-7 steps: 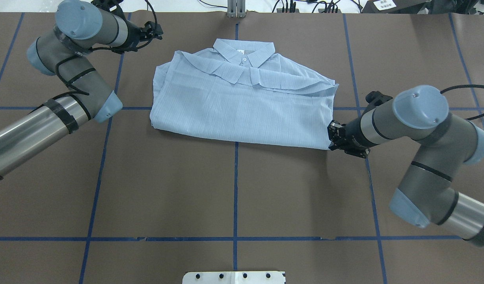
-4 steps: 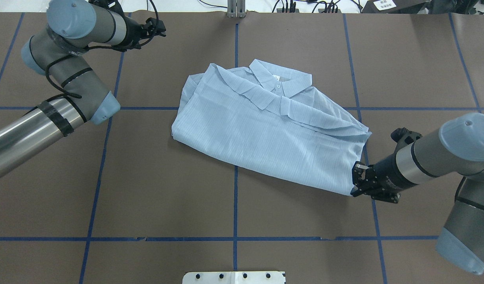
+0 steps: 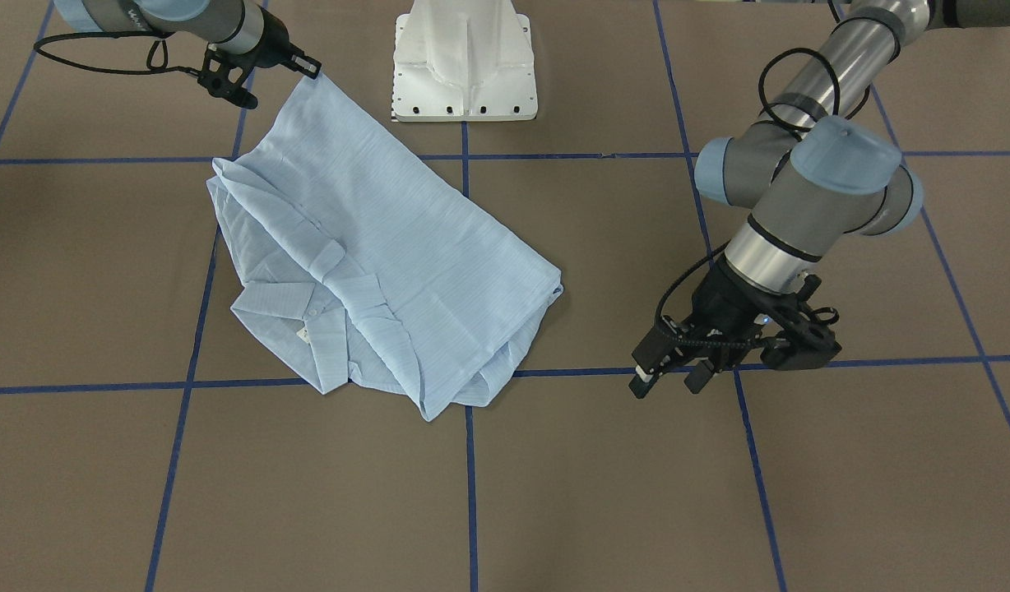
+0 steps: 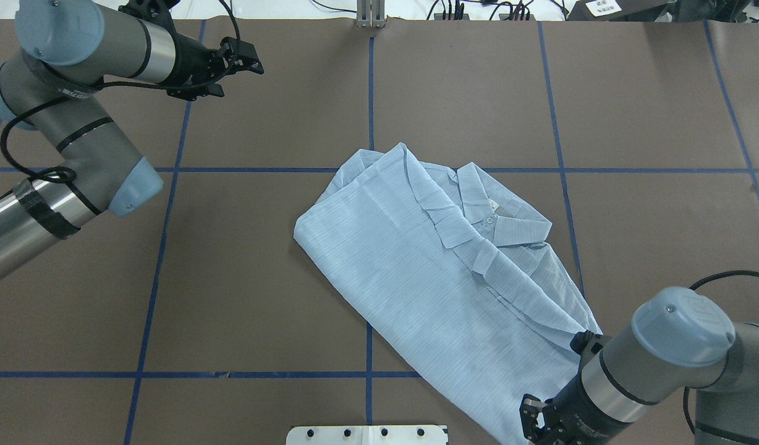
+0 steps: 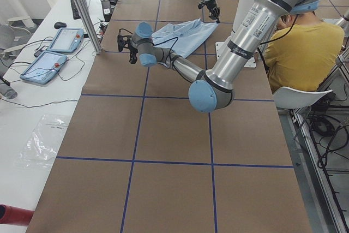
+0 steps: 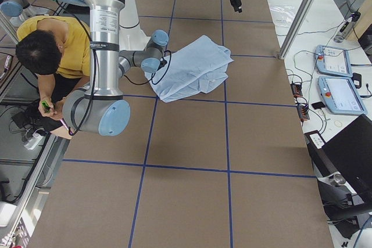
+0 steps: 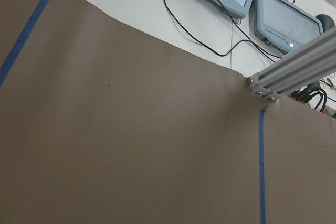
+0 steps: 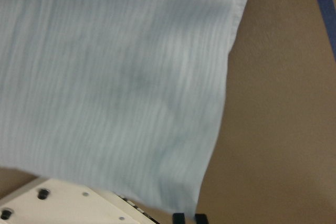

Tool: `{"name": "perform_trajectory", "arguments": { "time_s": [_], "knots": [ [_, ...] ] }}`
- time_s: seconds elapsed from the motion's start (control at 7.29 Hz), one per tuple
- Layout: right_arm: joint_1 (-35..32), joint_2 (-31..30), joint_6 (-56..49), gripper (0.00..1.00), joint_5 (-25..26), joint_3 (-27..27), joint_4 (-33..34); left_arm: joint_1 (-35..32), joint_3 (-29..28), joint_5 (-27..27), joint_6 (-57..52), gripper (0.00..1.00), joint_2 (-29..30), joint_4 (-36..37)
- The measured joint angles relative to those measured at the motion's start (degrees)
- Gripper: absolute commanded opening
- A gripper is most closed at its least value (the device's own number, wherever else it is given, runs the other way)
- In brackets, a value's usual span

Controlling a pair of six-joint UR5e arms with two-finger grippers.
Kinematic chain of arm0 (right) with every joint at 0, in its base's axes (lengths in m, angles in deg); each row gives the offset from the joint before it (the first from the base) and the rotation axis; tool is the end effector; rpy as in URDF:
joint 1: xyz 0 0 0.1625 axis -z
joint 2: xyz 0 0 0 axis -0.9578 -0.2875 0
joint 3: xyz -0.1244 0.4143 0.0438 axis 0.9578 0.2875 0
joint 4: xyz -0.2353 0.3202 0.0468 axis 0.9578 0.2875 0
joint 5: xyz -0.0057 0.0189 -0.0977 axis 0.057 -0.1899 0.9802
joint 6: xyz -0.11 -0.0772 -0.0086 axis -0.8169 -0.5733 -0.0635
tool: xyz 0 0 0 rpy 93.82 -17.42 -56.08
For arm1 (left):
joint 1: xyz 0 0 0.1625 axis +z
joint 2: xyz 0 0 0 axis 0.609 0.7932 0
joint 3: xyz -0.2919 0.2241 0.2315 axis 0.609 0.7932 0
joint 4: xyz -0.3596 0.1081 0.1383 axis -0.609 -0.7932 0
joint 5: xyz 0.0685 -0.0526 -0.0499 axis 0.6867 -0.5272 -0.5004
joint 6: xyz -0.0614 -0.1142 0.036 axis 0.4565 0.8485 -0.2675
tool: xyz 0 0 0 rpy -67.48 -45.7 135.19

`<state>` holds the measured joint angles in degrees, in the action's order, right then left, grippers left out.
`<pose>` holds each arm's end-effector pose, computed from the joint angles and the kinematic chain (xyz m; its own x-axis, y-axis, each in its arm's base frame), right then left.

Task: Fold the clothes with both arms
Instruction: 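Drag the folded shirt with the right gripper toward the robot, then release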

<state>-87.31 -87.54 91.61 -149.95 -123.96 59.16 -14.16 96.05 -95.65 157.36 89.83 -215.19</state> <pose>-0.4196 -0.1507 0.3863 0.6456 0.5475 0.5324 0.0290 0.6790 -0.7336 0.3808 -0.6096 0.3032 0.2500 -0.1628 -0.9545 0.4598 0.8875 -0.0310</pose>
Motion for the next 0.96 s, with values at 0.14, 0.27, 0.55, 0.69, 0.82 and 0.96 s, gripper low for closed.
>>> {"name": "perform_trajectory", "arguments": {
  "time_s": [0.14,0.27,0.55,0.69,0.82,0.96],
  "knots": [
    [0.7,-0.1,0.5,1.00,0.0,-0.2,0.0,1.1,4.6,-1.2,3.7,0.96,-2.3,1.5],
    [-1.6,-0.1,0.7,1.00,0.0,-0.2,0.0,3.4,8.5,-1.4,8.1,0.96,-4.6,2.3],
    [-13.5,2.2,-0.5,1.00,0.4,1.9,0.0,10.9,11.3,2.6,15.8,0.96,-6.9,4.0],
    [-20.3,5.5,-3.4,1.00,1.0,5.1,0.0,14.6,11.5,5.5,17.8,0.94,-6.7,6.9],
    [-25.2,8.6,-7.6,1.00,2.8,8.4,0.0,17.8,11.3,8.0,19.0,0.88,-6.3,9.7],
    [-27.9,10.4,-11.4,1.00,5.9,10.6,-0.1,20.7,10.5,10.3,19.9,0.81,-5.8,11.2]
  ]
}}
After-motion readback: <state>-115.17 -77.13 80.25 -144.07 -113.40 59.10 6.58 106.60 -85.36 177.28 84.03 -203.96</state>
